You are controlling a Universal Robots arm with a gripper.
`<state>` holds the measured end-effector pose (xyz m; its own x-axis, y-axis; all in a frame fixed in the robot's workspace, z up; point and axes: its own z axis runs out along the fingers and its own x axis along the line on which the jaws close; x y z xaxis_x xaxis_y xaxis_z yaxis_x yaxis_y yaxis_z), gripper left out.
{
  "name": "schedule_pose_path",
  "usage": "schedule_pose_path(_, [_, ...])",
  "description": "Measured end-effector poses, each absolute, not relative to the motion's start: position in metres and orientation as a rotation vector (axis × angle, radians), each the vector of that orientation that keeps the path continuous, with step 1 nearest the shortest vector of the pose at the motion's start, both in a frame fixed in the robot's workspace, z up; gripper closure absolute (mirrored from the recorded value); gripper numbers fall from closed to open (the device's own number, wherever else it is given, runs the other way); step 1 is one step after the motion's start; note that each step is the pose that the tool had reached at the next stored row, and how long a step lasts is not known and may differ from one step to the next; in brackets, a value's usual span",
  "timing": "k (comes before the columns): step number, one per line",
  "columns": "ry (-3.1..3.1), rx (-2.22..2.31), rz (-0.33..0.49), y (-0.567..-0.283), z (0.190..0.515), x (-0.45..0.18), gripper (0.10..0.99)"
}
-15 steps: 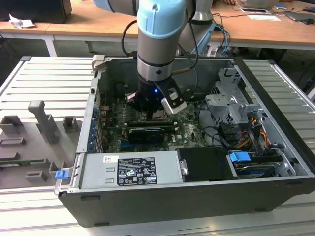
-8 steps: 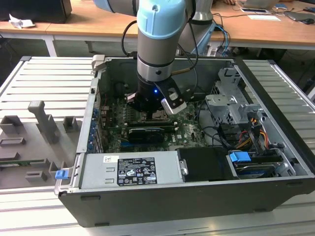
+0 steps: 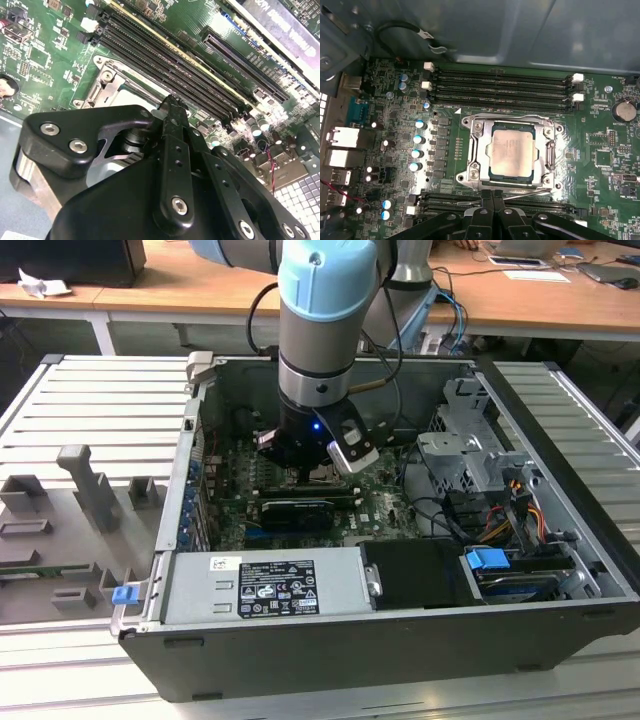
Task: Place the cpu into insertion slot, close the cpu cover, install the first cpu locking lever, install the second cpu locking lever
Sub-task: 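Install the second cpu locking lever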
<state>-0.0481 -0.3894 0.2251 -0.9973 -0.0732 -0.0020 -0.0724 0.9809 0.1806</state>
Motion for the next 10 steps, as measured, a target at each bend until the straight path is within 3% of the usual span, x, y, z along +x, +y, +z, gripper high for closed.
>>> schedule_pose_path(10, [-3.121,0.115,-0.295,-0.3896,0.2234,-0.0487,0.98])
